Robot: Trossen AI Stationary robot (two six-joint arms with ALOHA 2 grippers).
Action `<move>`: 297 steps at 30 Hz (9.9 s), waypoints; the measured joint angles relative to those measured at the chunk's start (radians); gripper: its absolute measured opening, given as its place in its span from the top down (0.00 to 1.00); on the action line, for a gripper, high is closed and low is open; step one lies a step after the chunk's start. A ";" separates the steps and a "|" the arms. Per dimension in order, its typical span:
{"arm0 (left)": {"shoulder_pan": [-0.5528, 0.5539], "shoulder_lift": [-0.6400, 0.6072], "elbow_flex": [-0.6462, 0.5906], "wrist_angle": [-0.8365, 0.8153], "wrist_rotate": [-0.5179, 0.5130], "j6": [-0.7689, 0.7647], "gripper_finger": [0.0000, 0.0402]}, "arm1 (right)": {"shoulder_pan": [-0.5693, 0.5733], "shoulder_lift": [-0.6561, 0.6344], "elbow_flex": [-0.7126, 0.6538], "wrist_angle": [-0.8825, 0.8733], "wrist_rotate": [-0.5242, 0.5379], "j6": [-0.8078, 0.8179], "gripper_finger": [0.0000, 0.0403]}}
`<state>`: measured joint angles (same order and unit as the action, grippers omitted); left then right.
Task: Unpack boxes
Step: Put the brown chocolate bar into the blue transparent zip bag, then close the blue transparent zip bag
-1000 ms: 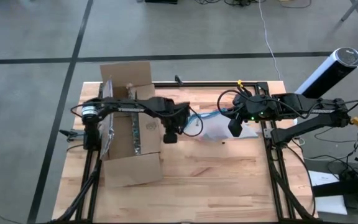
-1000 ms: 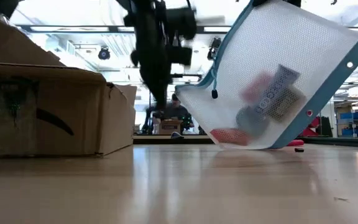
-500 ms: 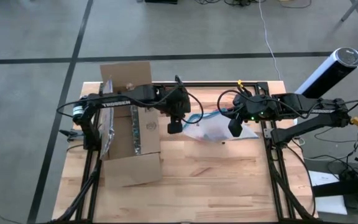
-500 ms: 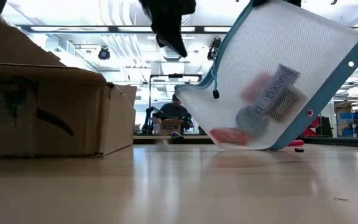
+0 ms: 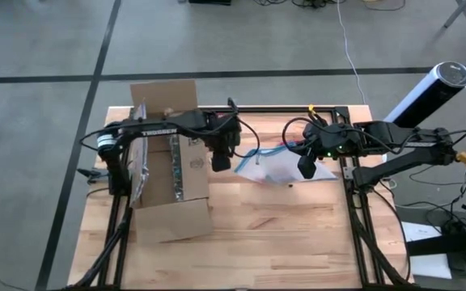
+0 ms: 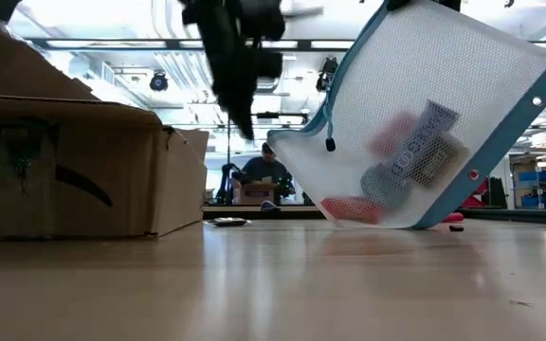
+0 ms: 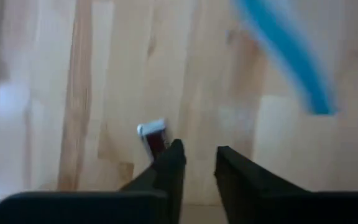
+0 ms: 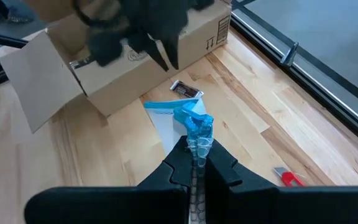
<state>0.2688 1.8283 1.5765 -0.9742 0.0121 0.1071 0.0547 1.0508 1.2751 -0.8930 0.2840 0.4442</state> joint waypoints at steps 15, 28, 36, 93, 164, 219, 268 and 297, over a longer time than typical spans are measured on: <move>0.072 0.019 -0.294 0.166 0.048 -0.058 0.36 | 0.004 0.000 0.000 0.001 -0.005 0.000 1.00; 0.072 0.028 -0.330 0.250 0.034 -0.054 0.44 | 0.004 0.000 -0.001 0.012 -0.004 0.013 1.00; 0.067 0.021 -0.322 0.239 0.035 -0.047 0.40 | 0.004 0.000 -0.001 0.015 0.005 0.017 1.00; 0.075 0.303 -0.052 0.109 0.025 -0.020 0.96 | 0.006 0.000 -0.002 0.015 0.012 0.026 1.00; 0.027 -0.283 -0.053 0.737 0.637 -0.393 1.00 | 0.004 0.129 -0.005 0.547 -0.030 -0.142 1.00; 0.021 -0.260 -0.055 0.775 0.816 -0.405 0.89 | -0.017 0.213 0.009 0.774 -0.108 -0.166 1.00; 0.088 -0.302 -0.068 0.146 0.242 -0.007 0.43 | -0.025 0.169 0.043 0.748 -0.092 -0.210 1.00; 0.043 -0.194 -0.069 0.207 0.380 0.070 0.41 | -0.025 0.169 0.043 0.765 -0.093 -0.209 1.00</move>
<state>0.3122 1.6339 1.5078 -0.7677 0.3919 0.1770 0.0299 1.2201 1.3178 -0.1284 0.1909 0.2352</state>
